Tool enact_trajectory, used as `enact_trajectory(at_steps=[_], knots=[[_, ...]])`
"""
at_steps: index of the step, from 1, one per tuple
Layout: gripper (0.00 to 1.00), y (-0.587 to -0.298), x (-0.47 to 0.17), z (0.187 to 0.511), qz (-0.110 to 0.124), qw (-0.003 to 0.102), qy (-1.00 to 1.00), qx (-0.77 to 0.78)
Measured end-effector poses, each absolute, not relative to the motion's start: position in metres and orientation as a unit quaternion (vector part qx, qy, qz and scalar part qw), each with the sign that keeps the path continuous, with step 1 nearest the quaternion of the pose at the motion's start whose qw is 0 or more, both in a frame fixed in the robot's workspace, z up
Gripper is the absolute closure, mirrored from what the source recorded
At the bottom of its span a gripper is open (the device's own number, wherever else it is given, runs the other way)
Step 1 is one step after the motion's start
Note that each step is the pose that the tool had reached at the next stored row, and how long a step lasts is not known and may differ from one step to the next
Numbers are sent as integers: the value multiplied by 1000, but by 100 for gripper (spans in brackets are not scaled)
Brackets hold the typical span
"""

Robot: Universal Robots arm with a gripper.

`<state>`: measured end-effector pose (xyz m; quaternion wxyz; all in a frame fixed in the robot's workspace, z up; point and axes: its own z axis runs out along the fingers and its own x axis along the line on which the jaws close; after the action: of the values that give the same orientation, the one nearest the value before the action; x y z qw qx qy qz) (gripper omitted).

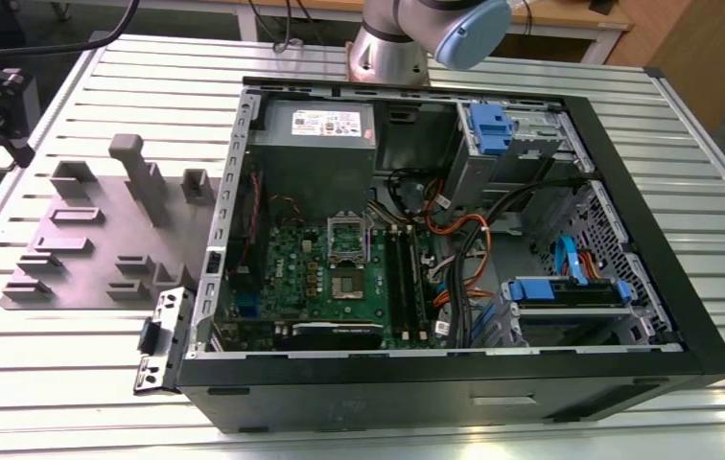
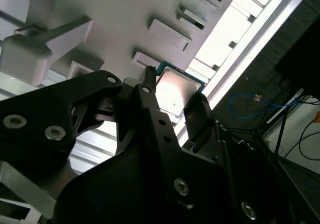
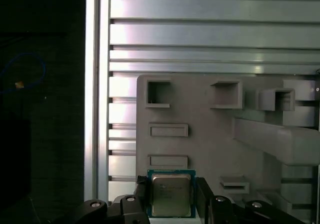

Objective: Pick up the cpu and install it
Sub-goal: 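Pick up the cpu and move it towards the insertion slot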

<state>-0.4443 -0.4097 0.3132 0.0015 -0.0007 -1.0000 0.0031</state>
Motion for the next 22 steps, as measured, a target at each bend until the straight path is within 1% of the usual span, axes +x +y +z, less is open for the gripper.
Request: enact_trajectory(at_steps=[22], knots=[[53,-410,-444,318,3,1,-1000,-1]])
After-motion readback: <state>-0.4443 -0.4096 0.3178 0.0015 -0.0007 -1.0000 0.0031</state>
